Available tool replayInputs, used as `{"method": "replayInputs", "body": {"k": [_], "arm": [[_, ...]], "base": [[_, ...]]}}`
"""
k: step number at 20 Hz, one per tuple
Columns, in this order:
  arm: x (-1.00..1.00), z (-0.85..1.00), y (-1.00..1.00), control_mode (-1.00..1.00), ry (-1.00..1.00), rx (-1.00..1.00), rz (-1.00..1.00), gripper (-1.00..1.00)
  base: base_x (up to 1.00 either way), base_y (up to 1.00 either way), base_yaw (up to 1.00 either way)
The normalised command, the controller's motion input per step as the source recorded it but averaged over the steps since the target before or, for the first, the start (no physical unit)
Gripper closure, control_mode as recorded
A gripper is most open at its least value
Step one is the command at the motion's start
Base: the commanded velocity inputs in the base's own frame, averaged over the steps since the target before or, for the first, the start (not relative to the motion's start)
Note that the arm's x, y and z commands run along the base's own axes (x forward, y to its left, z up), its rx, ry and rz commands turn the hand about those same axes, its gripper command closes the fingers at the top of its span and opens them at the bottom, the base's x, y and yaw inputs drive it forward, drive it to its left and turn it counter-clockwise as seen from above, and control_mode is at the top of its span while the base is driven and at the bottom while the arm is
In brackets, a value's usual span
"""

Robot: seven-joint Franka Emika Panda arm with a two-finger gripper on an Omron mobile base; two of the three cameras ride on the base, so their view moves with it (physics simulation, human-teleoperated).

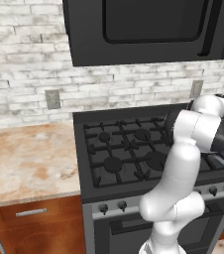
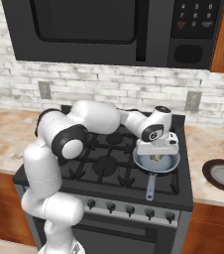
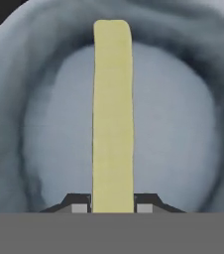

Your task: Pick up the butter stick and place it in the pan. Then turn on the burner for the pan.

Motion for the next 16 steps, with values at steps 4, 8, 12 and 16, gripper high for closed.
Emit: {"method": "replayInputs", "body": {"k": [4,8,12,16], "arm": [[0.0,-0.2,-0.02,-1.0,0.0,0.0,0.01,1.0],[0.0,-0.29,0.0,-1.0,0.0,0.0,0.01,1.0],[0.0,-0.29,-0.02,-1.0,0.0,0.0,0.01,1.0],[0.01,-0.16,-0.04,-1.0,0.0,0.0,0.01,1.0]], "base": [[0.0,0.0,0.0],[0.0,0.0,0.0],[0.0,0.0,0.0],[0.0,0.0,0.0]]}}
